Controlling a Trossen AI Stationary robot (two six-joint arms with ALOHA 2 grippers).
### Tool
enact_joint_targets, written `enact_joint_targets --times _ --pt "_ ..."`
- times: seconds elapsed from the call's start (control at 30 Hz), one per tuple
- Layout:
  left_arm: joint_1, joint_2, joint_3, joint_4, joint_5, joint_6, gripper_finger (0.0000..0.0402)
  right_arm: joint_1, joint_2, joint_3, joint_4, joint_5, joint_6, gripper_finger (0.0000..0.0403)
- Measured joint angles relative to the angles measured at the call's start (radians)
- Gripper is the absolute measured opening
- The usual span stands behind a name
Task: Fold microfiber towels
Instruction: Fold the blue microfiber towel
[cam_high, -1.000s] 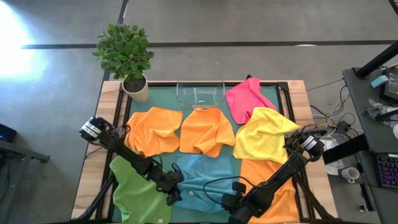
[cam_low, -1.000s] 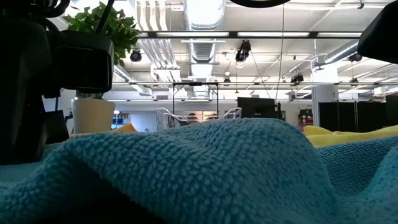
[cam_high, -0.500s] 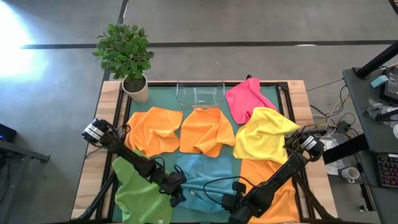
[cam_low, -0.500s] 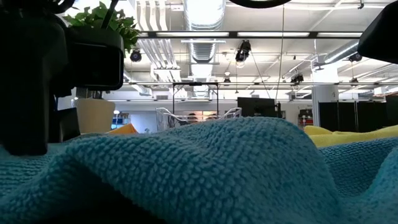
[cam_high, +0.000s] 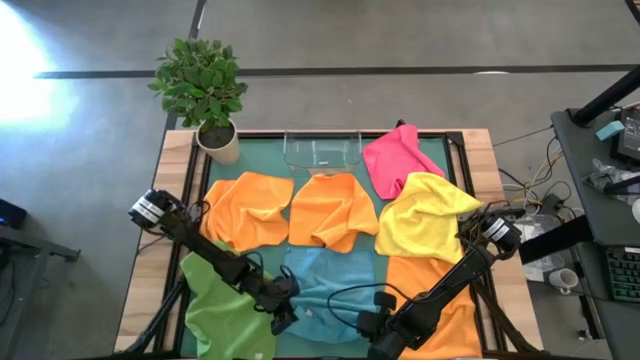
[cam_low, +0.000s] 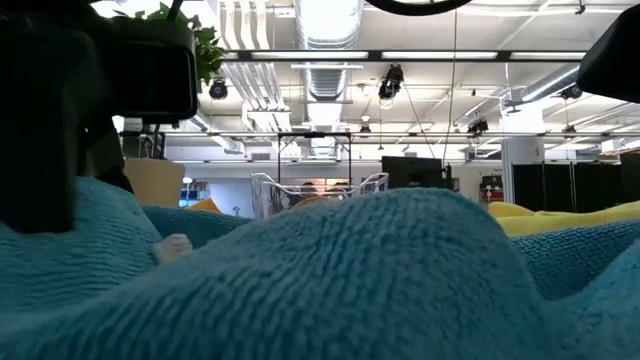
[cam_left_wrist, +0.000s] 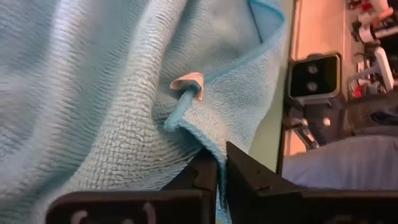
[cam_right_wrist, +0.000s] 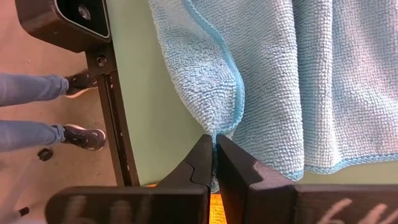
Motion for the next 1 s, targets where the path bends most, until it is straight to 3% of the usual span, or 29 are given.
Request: enact_joint_targets --times 0.27,0.63,1.0 --pt "-0.002 -0.001 0.000 0.015 0.020 0.049 0.0031 0.000 0.000 0.000 -0.005 0.000 0.000 0.0009" --pt "0.001 -0.002 -0.002 0.031 0.022 0.020 0.0127 0.000 0.000 0.000 -0.005 0.000 0.000 0.0009" --pt "0.015 -0.002 -0.006 0.030 0.022 -0.127 0.0133 0.000 0.000 0.000 -0.005 0.000 0.000 0.0009"
